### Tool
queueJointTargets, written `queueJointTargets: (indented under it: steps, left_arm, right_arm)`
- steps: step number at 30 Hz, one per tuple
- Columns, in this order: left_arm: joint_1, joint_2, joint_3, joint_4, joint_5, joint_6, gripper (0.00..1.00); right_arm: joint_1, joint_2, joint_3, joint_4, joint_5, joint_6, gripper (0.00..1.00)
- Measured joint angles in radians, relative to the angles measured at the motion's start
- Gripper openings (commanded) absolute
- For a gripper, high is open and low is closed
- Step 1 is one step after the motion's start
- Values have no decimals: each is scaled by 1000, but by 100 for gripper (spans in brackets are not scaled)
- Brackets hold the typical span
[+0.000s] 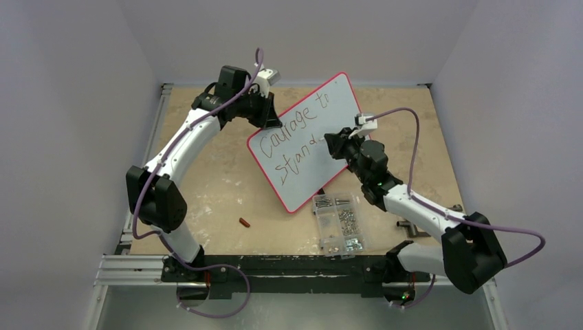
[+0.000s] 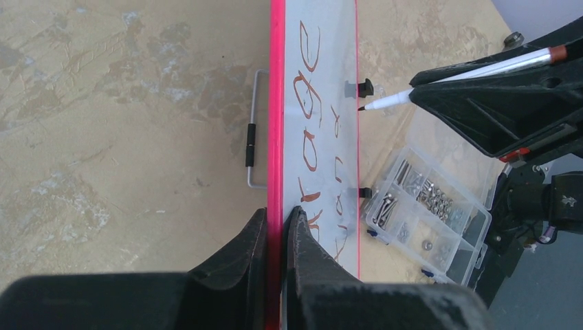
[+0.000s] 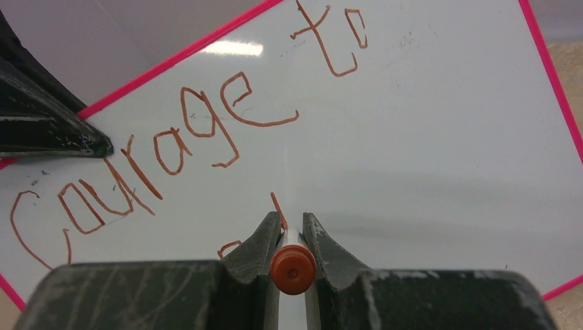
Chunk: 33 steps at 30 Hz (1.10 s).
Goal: Write a sentence on the whiteboard
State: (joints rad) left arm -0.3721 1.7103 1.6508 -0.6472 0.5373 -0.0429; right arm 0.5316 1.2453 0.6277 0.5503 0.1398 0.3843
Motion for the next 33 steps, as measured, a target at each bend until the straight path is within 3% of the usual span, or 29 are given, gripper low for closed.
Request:
queueJointTargets:
  steps: [20,33]
  left_arm:
    - [-10,-18,-13,3,-9,2,0]
    - [-16,-20,-13,3,-18,3,0]
  right_arm:
    - [-97,-28,0,-11,47,20,0]
    - [-113,57,0,77,-93,32,0]
